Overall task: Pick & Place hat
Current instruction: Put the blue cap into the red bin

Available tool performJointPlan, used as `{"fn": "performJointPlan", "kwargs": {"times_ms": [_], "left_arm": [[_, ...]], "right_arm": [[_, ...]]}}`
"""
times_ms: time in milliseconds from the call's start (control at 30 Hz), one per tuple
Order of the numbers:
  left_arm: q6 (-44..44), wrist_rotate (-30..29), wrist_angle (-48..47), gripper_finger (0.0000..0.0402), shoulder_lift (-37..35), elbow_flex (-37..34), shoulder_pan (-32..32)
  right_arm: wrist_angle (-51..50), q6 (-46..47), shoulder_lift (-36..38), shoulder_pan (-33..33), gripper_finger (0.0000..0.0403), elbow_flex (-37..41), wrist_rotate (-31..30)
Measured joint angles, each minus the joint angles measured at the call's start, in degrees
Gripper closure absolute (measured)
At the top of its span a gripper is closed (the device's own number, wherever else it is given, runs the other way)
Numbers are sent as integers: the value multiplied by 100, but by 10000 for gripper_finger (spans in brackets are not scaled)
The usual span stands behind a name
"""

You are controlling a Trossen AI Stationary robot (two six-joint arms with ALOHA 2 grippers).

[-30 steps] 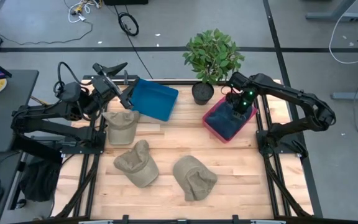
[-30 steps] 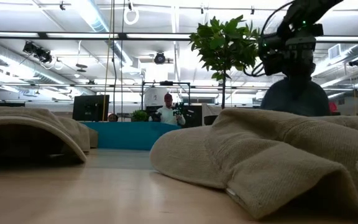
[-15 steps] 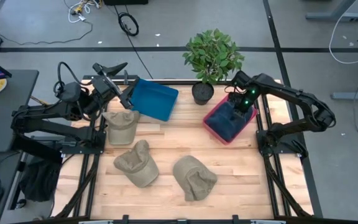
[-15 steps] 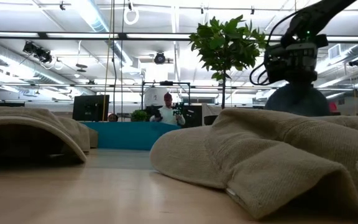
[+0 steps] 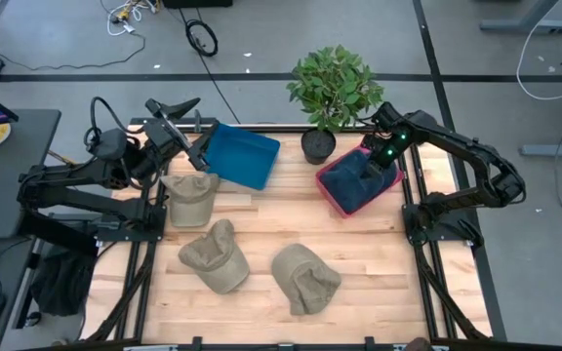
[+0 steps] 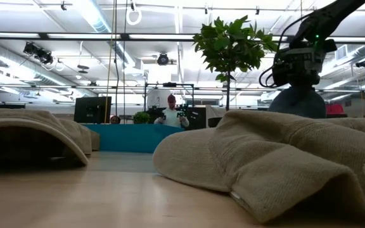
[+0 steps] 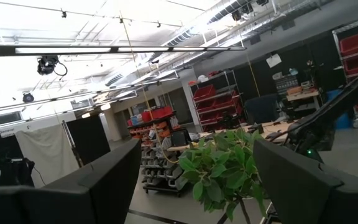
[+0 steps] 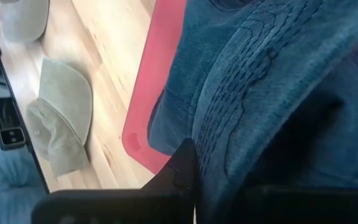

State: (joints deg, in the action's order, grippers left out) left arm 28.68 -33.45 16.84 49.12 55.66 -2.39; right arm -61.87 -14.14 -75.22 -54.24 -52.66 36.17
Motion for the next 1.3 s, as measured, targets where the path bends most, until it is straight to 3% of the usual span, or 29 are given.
{"fn": "performJointPlan", "kwargs": {"times_ms": [467,767,1133,1300], "left_arm": [[-2,0,1,86,0,0,0],[-2,0,2,86,0,0,-2],[-138,0,1,86,0,0,-1],[-152,0,2,86,0,0,0]], "right_arm": [[296,262,-108,-249,395,61,287],[1127,618,-140,-249,395,1003,882],[1658,945,-140,-245,394,1172,994],[1716,1208,-140,-245,375,1172,923]]}}
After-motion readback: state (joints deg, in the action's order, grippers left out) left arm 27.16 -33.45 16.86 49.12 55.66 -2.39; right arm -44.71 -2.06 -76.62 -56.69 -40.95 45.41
